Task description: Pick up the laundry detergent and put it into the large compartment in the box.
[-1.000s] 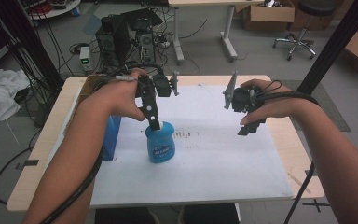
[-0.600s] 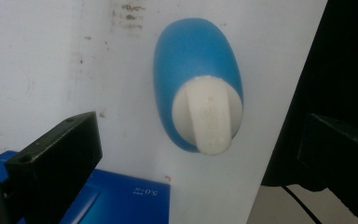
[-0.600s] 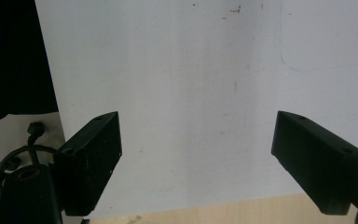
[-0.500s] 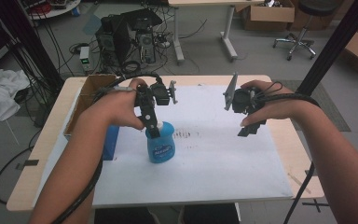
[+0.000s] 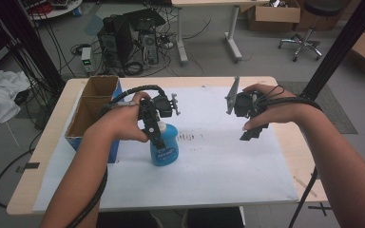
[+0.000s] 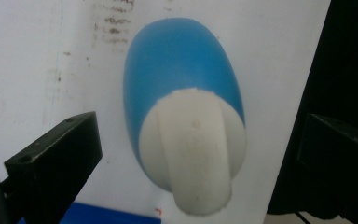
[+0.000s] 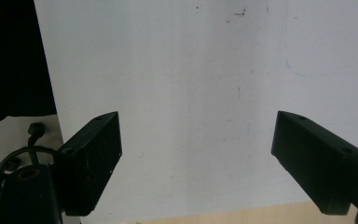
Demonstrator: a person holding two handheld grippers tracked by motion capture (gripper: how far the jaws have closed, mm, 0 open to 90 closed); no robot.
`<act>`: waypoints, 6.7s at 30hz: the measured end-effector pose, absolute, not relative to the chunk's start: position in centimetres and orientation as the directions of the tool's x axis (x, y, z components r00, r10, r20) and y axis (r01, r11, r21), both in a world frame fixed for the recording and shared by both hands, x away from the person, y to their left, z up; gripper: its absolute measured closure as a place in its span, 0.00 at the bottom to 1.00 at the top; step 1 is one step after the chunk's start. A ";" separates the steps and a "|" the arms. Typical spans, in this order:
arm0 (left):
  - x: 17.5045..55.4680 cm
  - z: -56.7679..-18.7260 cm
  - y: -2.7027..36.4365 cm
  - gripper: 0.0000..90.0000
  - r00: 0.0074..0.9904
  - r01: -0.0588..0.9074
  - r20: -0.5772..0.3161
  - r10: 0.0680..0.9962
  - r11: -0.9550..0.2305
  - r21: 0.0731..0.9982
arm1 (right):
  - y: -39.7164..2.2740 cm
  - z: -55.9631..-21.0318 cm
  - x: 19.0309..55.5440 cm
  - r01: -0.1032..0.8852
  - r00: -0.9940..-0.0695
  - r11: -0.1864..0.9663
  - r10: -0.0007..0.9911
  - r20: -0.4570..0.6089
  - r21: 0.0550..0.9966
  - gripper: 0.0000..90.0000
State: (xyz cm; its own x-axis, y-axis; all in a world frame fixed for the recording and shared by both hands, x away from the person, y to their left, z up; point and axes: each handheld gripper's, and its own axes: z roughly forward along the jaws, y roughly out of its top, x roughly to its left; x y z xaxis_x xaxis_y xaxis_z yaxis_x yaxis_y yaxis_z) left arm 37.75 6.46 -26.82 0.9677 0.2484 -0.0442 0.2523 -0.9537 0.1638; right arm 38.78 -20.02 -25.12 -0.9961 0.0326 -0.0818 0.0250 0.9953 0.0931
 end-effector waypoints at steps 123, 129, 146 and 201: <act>38.8 -29.4 3.6 0.42 0.949 0.312 0.038 0.312 -0.950 0.020 | -20.2 -27.2 39.5 0.037 -0.998 0.992 0.043 -0.046 0.124 0.18; 39.0 -27.5 3.7 0.42 0.933 0.357 0.043 0.358 -0.934 0.023 | -20.2 -27.1 39.3 0.027 -0.998 0.992 0.034 -0.052 0.123 0.18; 39.1 -19.7 4.3 0.42 0.838 0.545 0.019 0.546 -0.838 0.040 | -19.9 -27.0 39.0 0.018 -0.998 0.992 0.025 -0.054 0.122 0.18; 41.5 -6.2 17.6 0.42 0.180 0.981 0.019 0.983 -0.181 0.068 | -18.8 -26.8 38.2 -0.016 -0.998 0.993 -0.009 -0.064 0.115 0.18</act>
